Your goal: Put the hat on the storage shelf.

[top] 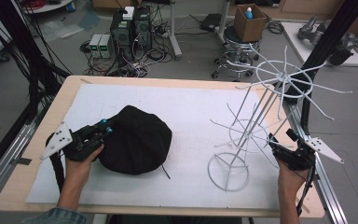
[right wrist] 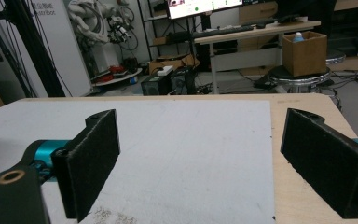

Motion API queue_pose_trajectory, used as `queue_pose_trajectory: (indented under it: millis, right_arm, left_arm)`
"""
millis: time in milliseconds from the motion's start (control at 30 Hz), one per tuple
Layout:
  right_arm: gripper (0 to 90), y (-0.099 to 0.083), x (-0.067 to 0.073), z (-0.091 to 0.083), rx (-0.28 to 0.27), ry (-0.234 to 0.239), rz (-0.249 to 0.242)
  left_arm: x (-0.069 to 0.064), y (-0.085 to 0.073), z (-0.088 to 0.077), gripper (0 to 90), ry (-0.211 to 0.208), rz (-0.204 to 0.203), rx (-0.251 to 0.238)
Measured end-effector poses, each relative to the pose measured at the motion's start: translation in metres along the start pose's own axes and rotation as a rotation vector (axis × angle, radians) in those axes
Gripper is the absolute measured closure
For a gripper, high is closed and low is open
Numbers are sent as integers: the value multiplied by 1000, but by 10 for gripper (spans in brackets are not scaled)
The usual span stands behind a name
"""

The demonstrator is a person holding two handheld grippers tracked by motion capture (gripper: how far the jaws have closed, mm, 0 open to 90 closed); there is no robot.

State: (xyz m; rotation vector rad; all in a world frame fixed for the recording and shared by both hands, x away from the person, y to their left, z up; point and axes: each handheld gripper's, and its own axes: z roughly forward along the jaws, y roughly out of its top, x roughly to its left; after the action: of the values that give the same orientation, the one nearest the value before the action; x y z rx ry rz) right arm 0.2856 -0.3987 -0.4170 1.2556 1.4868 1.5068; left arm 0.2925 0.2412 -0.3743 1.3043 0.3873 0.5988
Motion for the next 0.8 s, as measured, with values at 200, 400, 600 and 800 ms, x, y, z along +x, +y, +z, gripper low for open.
queue_pose_trajectory:
  millis: [200,400,600,800]
  right_arm:
    - [110,0,0,-1,3,-2,10]
    - [109,0,0,0,7,-4,8]
    - [109,-1,0,0,7,-3,12]
    - [110,-1,-1,1,5,0,2]
  left_arm:
    - [9,19,8,849,-18,18,-33]
    - [22,39,20,849,-51,24,-41]
    - [33,62,34,848,-79,20,-90]
    - [37,80,45,848,-101,29,-110]
